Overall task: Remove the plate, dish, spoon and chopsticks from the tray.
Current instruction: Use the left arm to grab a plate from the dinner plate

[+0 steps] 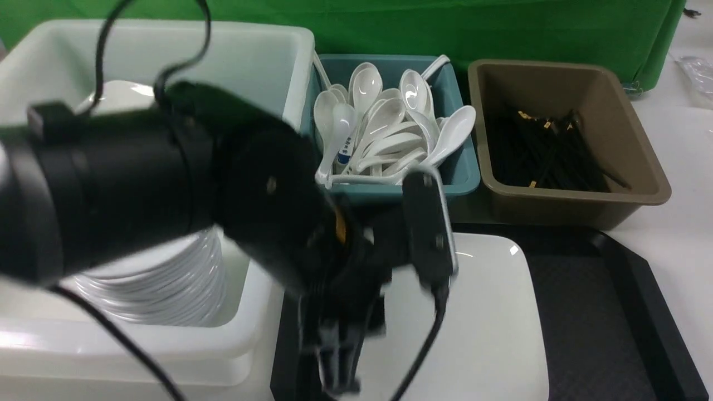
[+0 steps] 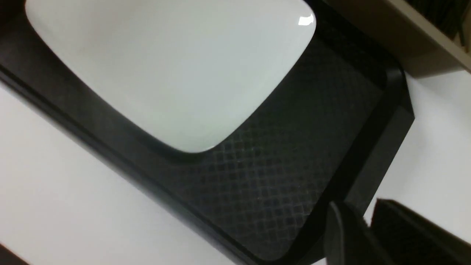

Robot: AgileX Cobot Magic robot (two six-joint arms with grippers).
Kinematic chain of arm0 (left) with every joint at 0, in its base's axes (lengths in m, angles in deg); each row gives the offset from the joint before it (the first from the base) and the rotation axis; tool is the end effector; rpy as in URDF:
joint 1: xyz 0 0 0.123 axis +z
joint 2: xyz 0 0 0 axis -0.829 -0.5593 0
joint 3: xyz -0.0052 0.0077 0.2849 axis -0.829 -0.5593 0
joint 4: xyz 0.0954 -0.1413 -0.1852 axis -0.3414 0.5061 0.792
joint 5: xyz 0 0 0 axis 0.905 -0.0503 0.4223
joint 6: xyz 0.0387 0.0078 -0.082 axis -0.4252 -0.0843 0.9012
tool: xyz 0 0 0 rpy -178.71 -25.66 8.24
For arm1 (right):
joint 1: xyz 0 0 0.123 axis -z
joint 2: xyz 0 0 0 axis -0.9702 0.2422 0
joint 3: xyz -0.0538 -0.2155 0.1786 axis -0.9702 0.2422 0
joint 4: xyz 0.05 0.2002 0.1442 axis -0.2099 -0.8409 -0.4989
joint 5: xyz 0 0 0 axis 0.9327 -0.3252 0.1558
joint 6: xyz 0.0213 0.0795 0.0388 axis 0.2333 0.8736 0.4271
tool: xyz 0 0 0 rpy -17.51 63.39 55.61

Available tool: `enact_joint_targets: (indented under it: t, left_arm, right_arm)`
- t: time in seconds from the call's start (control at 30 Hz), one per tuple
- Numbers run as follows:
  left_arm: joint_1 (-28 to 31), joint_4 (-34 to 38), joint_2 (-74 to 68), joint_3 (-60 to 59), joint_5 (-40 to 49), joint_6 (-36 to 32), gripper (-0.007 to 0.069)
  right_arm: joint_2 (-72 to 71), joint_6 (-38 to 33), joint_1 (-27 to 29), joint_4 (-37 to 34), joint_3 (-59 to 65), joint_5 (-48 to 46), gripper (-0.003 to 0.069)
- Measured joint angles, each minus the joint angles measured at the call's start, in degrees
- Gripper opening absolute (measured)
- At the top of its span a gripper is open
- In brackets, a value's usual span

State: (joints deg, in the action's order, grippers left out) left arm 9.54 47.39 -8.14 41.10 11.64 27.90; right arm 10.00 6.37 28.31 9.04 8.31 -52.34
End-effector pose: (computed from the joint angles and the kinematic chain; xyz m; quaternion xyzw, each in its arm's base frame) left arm 0.2115 -0.2286 0.2604 0.7288 0.6528 -0.0175 0.2059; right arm 0.0972 0.0689 0.3489 -0.3409 0.8466 0.0271 0.4079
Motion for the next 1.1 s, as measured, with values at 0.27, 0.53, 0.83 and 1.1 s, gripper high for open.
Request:
enact_joint_targets:
  t: [0.27,0.53,0.83,1.1]
  left_arm:
    - [-2.1,-4.3,-2.3,-7.5,-6.4,-7.5,0.0342]
    - [-2.1,-12.1,-6.8,-7.9,-9.1,-8.4,0.0499]
    - [-2.1,-13.6,-10.1,-7.9,-11.8,-12.8,0.0433]
    - [-2.1,-14.6,-12.0,-7.9,-13.9,-12.8,0.0435]
  right_arm:
    - [0.0,-0.1,0.0,0.0,2.5,0.2,0.0143]
    - [0.0,-0.3,0.0,0.0,2.6,0.2,0.0143]
    - [0.0,-0.4,0.0,0.0,2.6,0.2,0.0143]
    - [0.0,-0.7,0.0,0.0,2.6,-0.4,0.0151]
